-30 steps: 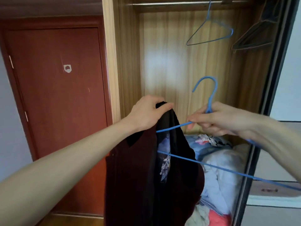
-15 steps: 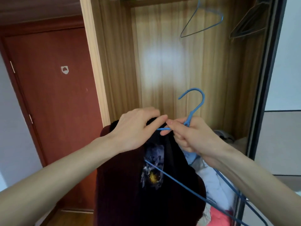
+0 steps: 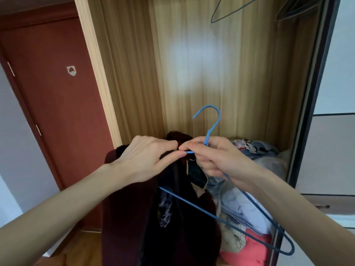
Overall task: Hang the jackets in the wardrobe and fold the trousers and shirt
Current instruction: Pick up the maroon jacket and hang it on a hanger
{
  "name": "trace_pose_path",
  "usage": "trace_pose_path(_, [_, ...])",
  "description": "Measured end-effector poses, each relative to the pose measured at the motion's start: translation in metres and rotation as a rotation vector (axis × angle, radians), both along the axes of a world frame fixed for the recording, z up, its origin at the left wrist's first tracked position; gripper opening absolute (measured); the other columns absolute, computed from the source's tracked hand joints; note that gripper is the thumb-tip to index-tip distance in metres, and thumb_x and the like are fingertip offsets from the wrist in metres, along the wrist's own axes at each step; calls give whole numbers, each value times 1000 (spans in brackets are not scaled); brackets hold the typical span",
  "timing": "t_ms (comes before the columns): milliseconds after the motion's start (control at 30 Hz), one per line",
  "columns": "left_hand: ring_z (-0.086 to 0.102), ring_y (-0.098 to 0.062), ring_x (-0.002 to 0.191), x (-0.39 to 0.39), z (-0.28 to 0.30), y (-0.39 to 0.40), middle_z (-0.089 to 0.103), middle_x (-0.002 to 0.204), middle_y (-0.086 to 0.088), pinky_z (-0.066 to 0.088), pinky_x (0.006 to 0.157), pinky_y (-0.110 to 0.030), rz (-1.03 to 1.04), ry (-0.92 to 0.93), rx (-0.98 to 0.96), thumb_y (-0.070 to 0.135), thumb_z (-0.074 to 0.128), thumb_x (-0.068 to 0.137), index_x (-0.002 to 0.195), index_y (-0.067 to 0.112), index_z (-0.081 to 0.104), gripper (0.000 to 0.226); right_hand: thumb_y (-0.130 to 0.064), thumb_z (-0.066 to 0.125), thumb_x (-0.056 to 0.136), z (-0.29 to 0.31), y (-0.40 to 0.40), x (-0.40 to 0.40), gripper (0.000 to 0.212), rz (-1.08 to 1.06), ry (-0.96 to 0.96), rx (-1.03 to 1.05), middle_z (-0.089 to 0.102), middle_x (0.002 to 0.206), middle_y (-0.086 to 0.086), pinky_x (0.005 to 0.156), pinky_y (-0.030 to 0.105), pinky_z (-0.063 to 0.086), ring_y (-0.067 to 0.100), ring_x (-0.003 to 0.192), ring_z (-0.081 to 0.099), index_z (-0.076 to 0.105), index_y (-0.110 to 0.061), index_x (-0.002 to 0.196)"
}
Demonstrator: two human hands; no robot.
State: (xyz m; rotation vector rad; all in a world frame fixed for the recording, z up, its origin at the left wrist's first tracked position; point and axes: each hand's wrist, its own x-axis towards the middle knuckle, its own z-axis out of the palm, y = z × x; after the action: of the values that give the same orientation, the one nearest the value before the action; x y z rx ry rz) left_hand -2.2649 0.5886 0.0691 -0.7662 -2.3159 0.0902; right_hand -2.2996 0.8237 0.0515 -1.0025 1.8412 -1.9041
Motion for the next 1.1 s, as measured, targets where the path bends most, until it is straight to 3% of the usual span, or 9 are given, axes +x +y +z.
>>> trace_pose_path(133, [40,-18,47,-2,-6,-3,37,53,6,32,44,-31,22,13,89,54,32,110,70,22,39,52,-50,65,98,-12,27,-30,46,230,-138,39,62,91,0,68,27,53,12,69,57,66,-27,138])
trace_pose_path(233, [37,-17,44,0,-12,-5,37,53,7,37,42,-38,29,59,146,47,36,111,67,17,41,53,-37,80,90,-43,39,-46,41,159,-242,63,67,94,2,77,28,54,14,78,63,73,-23,128])
trace_pose_path(400, [37,-16,46,-1,-16,4,34,54,9,32,43,-31,57,159,238,48,34,111,68,22,35,50,-11,84,87,-92,-6,-39,41,56,116,202,63,95,3,84,38,51,21,83,57,61,-18,120])
trace_pose_path(567, [38,-14,46,1,-22,6,38,54,9,27,43,-26,129,196,241,46,36,111,67,21,38,51,-66,73,79,-119,-36,-7,56,-313,463,254,54,106,-20,80,30,53,3,90,58,43,-52,124])
trace_pose_path(700, [38,-14,44,0,-27,3,38,52,7,24,42,-28,179,202,270,44,39,110,65,18,40,52,-54,67,77,-139,-50,-2,72,-532,793,403,44,118,-23,76,24,48,4,103,57,35,-43,141])
trace_pose_path(833, [33,-15,42,3,-19,-1,33,50,7,18,43,-23,184,212,238,48,39,110,65,22,36,52,-23,72,76,-154,-37,-16,66,-606,635,482,59,126,-8,94,39,52,20,115,61,48,-26,137])
trace_pose_path(933, [29,-11,40,6,-13,-7,30,47,9,14,44,-21,173,215,198,52,38,109,68,29,33,47,-21,79,73,-147,-9,-36,59,-678,515,439,61,120,-12,96,45,52,18,116,62,51,-32,125])
trace_pose_path(1033, [43,-21,40,8,-10,-13,35,45,8,17,45,-24,204,213,177,56,37,107,67,26,41,50,-40,72,70,-136,8,-51,72,-549,571,762,48,131,-17,101,48,47,17,126,52,36,-46,133])
trace_pose_path(1100, [50,-28,42,8,-5,-19,37,44,7,20,47,-25,250,223,193,57,36,105,68,23,50,53,-36,68,77,-145,8,-53,81,-471,594,994,43,145,-10,108,47,43,22,136,47,31,-37,149])
